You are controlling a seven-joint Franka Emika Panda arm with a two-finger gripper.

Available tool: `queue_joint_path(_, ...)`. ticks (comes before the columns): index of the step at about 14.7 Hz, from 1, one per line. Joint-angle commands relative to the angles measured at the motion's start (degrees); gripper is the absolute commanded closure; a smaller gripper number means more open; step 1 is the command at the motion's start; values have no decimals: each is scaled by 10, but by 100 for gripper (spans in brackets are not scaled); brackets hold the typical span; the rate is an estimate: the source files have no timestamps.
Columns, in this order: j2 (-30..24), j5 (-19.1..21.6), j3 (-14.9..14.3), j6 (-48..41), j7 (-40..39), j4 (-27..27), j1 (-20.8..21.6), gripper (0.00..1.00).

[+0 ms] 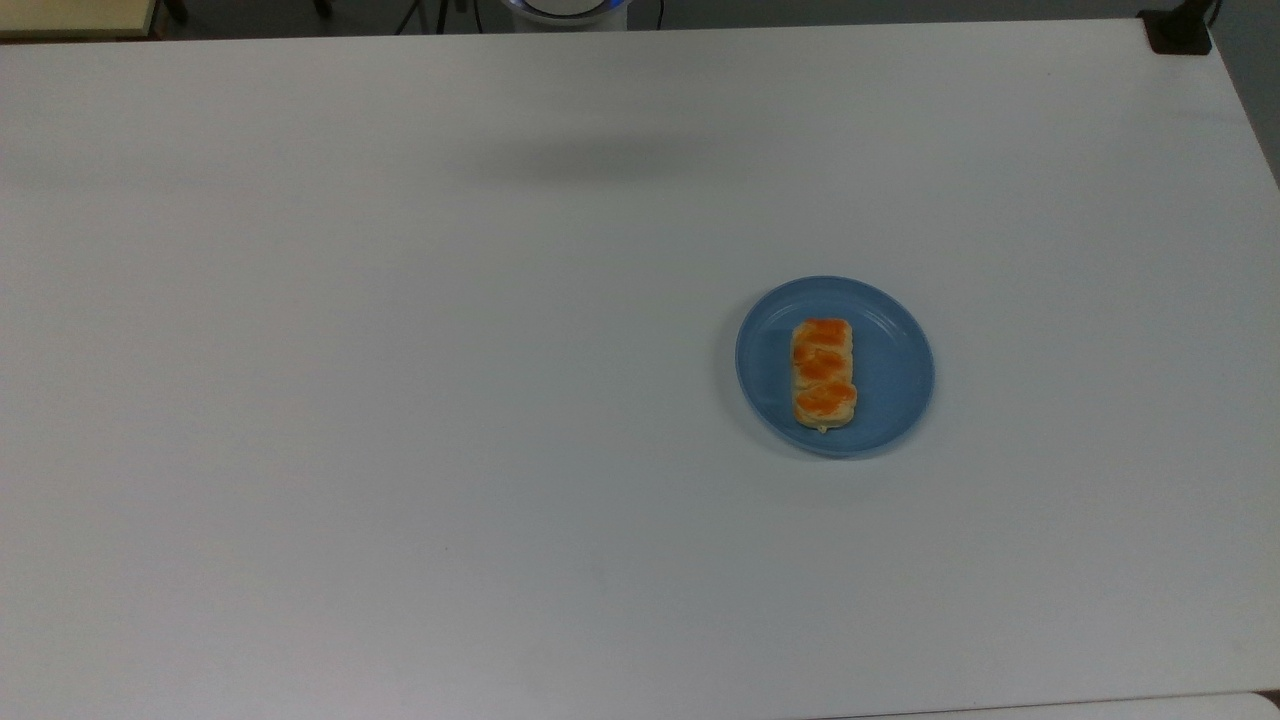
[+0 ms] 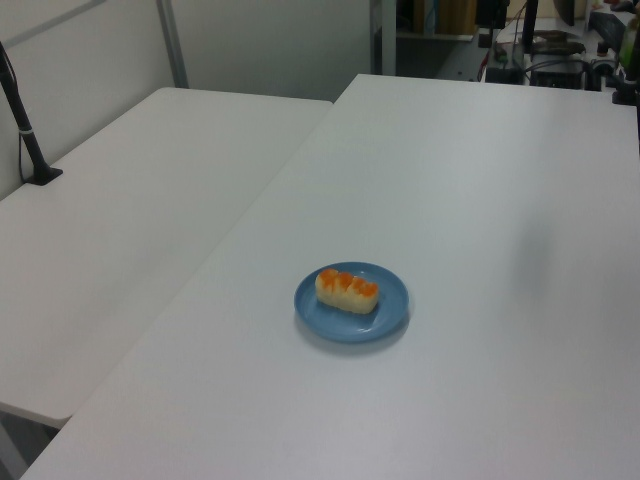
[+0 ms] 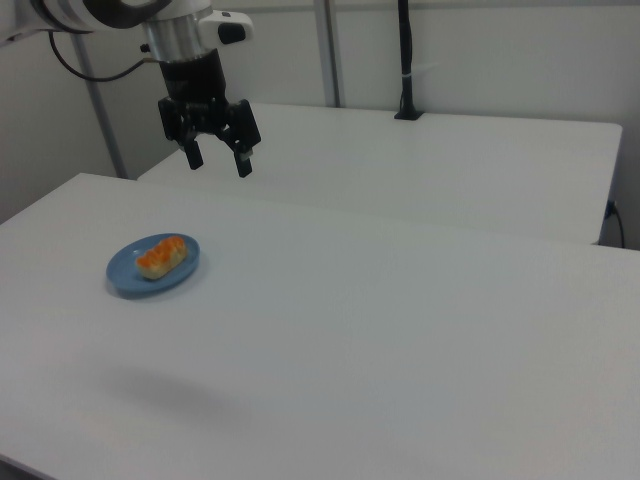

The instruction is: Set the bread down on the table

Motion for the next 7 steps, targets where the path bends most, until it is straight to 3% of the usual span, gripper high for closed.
queue_joint_path(1, -8, 33, -3, 52, -8, -22, 2, 0)
queue_joint_path(7, -8, 34, -3, 50, -7, -22, 3, 0)
